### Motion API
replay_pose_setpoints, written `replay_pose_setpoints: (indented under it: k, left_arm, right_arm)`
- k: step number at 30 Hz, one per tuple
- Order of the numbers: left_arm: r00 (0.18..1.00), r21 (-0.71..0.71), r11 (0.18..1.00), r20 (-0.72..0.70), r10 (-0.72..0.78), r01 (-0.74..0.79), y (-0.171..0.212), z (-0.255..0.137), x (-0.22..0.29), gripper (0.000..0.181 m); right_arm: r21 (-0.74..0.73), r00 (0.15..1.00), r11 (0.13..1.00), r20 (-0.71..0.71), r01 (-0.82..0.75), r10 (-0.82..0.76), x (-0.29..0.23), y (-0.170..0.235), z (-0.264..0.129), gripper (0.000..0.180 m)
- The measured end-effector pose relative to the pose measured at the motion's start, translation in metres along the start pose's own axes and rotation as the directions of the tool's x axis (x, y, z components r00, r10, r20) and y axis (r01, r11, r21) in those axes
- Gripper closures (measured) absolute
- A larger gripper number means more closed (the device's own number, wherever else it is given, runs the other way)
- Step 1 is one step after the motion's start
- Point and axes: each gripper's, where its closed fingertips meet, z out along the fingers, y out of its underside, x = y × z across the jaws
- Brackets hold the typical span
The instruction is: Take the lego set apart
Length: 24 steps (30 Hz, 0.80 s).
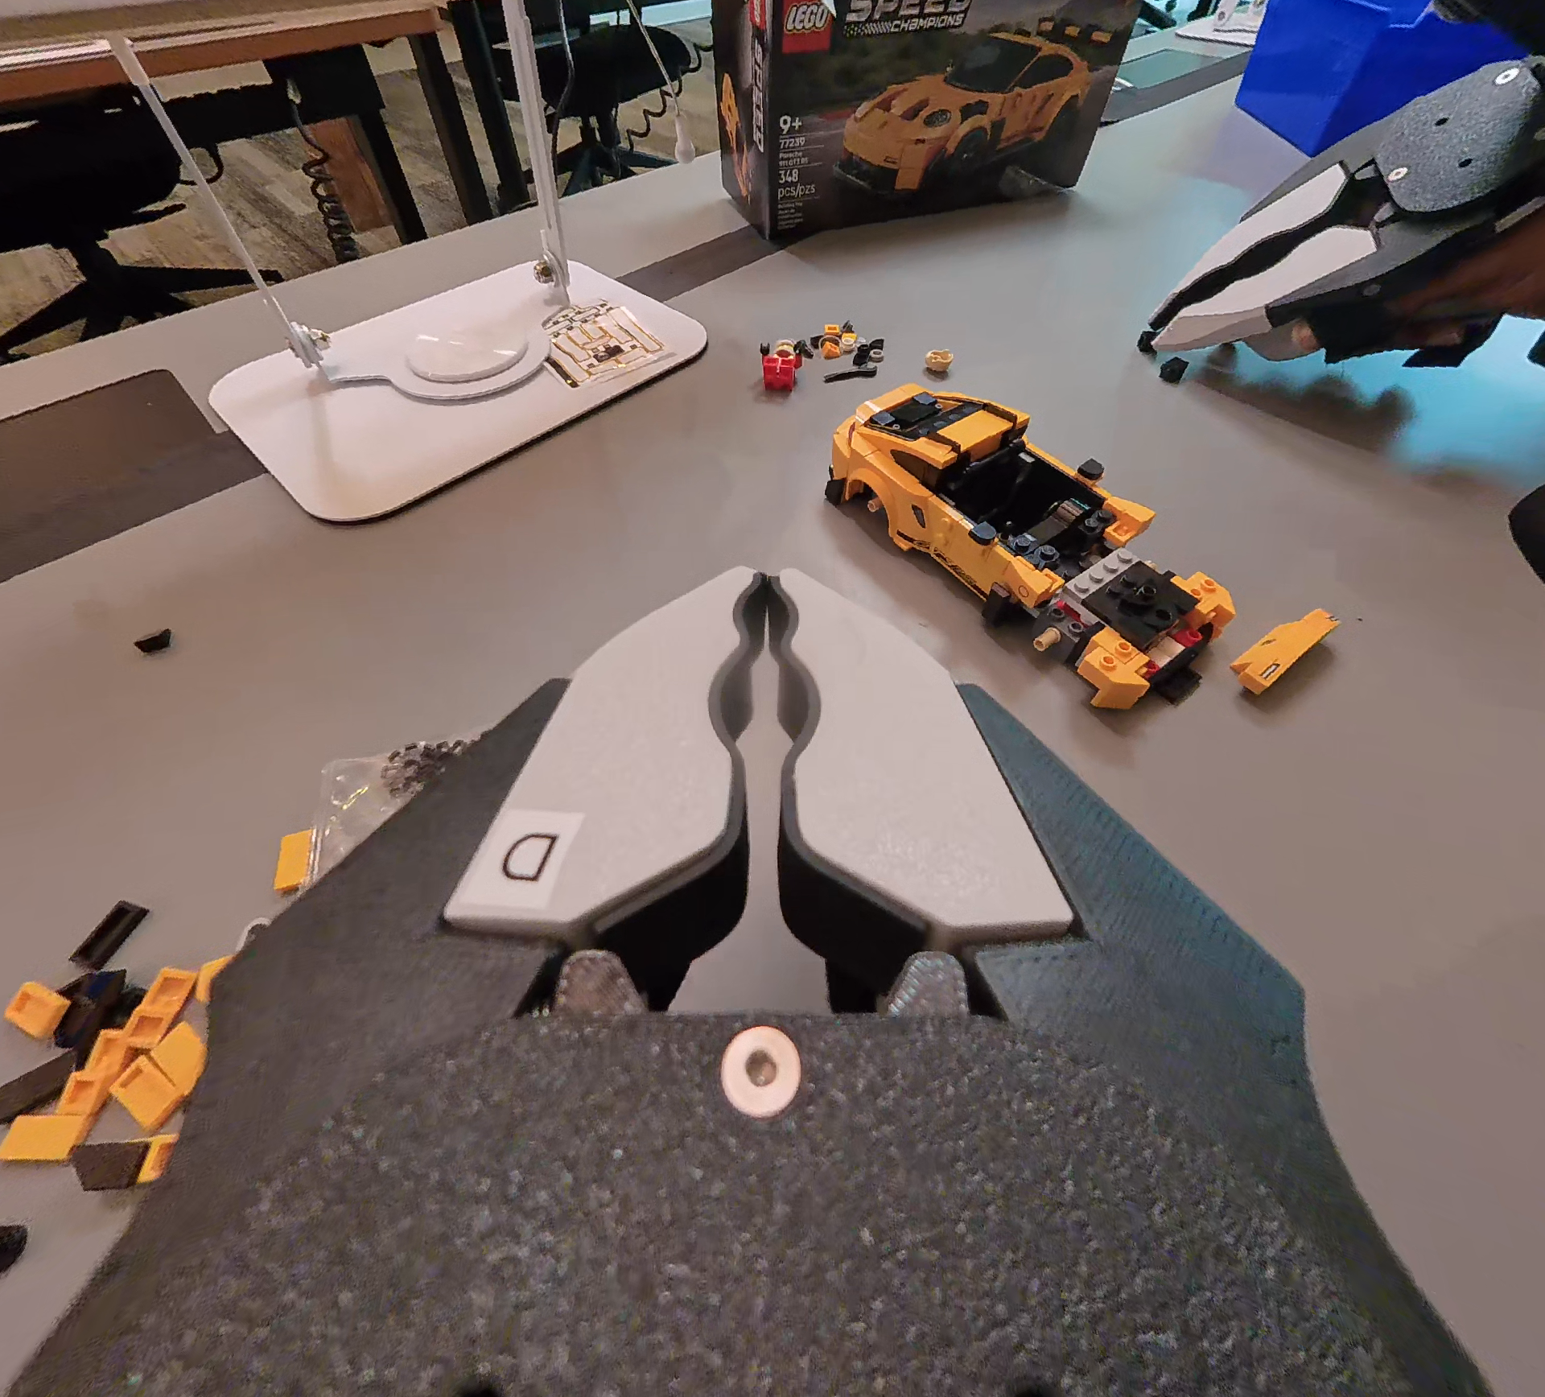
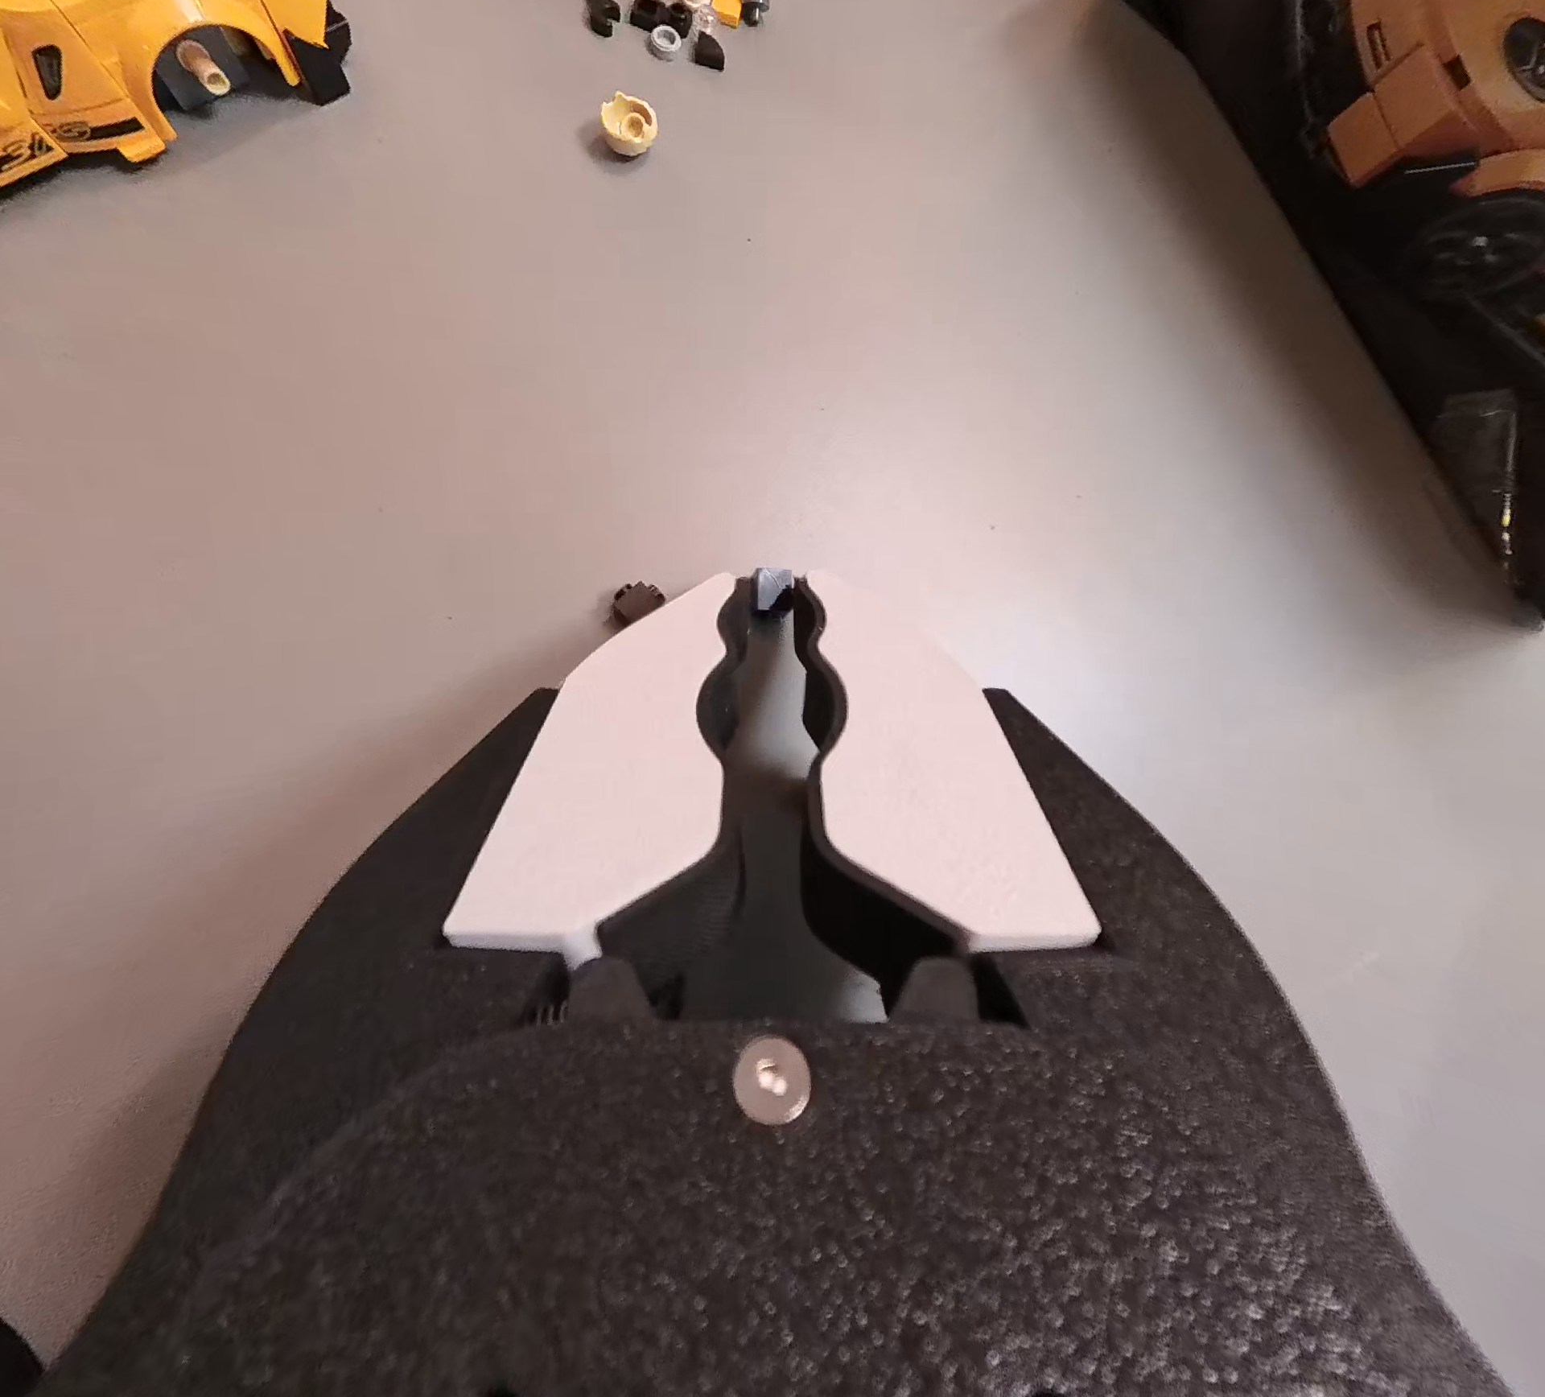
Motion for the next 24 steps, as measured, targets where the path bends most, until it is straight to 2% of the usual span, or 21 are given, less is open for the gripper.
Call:
replay_pose_setpoints:
  k: [10, 15, 19, 24]
  left_arm:
    - [1.0, -0.002, 1.0, -0.01, 0.0, 0.0, 0.001, 0.0, 0.002, 0.181]
    - [1.0, -0.003, 1.0, -0.012, -0.004, 0.004, 0.001, 0.0, 0.001, 0.181]
    - [1.0, -0.013, 1.0, -0.021, -0.002, 0.001, 0.004, 0.002, 0.003, 0.181]
    - [1.0, -0.019, 1.0, -0.026, -0.005, 0.004, 0.005, 0.003, 0.003, 0.181]
  right_arm:
    - [-0.071, 1.0, 0.997, 0.025, 0.001, 0.001, 0.0, 0.002, 0.004, 0.169]
    - [0.106, 0.992, 0.989, 0.049, 0.108, -0.113, -0.025, -0.026, -0.009, 0.169]
    - [0.103, 0.972, 0.976, 0.115, 0.191, -0.203, -0.052, -0.028, -0.012, 0.167]
    - [0.128, 0.957, 0.968, 0.168, 0.216, -0.236, -0.071, -0.032, -0.018, 0.159]
